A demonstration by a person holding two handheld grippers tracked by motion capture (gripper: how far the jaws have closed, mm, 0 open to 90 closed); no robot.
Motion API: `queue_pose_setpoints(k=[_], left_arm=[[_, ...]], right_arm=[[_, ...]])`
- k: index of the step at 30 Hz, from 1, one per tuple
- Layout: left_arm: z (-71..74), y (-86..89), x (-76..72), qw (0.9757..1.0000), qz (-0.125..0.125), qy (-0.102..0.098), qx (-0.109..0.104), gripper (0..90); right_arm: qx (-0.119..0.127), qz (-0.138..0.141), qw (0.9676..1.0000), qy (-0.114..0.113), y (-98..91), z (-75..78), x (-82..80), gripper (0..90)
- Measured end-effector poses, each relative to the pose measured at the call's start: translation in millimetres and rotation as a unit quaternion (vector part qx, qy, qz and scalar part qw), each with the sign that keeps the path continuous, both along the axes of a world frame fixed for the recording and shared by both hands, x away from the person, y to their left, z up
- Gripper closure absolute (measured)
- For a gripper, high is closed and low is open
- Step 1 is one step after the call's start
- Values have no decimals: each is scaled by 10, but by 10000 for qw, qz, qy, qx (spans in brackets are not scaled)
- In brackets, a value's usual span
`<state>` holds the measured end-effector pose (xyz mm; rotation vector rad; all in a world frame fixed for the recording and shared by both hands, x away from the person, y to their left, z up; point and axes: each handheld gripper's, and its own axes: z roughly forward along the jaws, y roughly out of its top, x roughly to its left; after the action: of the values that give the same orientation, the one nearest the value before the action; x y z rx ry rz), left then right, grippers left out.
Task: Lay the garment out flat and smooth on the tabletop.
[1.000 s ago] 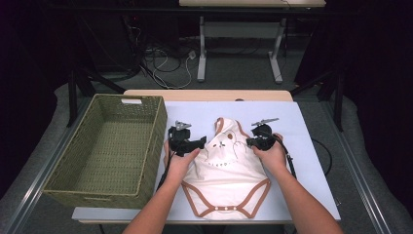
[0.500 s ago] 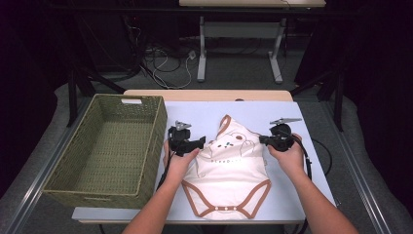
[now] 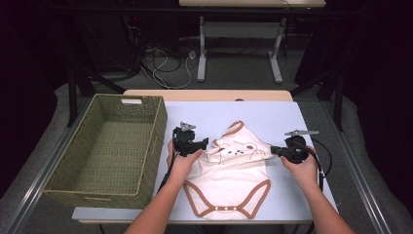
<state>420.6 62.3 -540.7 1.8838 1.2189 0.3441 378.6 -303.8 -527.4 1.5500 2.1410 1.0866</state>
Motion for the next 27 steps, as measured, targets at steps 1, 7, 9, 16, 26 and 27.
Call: queue_pose_setpoints(k=[1,7,9,16,26,27], left_arm=[[-9,-18,5,10000,-13,38,-4,394],[-25,-103,49,9997,-205,114,46,409],[-9,-150,58,9995,-289,71,49,409],[-17,-332,101,9980,-537,329,-88,442],[-23,-419,117,9950,-628,770,-95,826],[-10,-416,113,9956,-614,712,-33,847]], right_arm=[[52,-36,10000,8,-4,-13,-5,896],[29,-178,9998,-93,-25,-62,-1,896],[87,-195,9997,-79,-35,-87,-1,896],[152,-225,9996,-27,-31,-154,-16,896],[156,-208,9996,-60,-15,-154,-22,896],[176,-203,9996,-62,-12,-153,-23,896]])
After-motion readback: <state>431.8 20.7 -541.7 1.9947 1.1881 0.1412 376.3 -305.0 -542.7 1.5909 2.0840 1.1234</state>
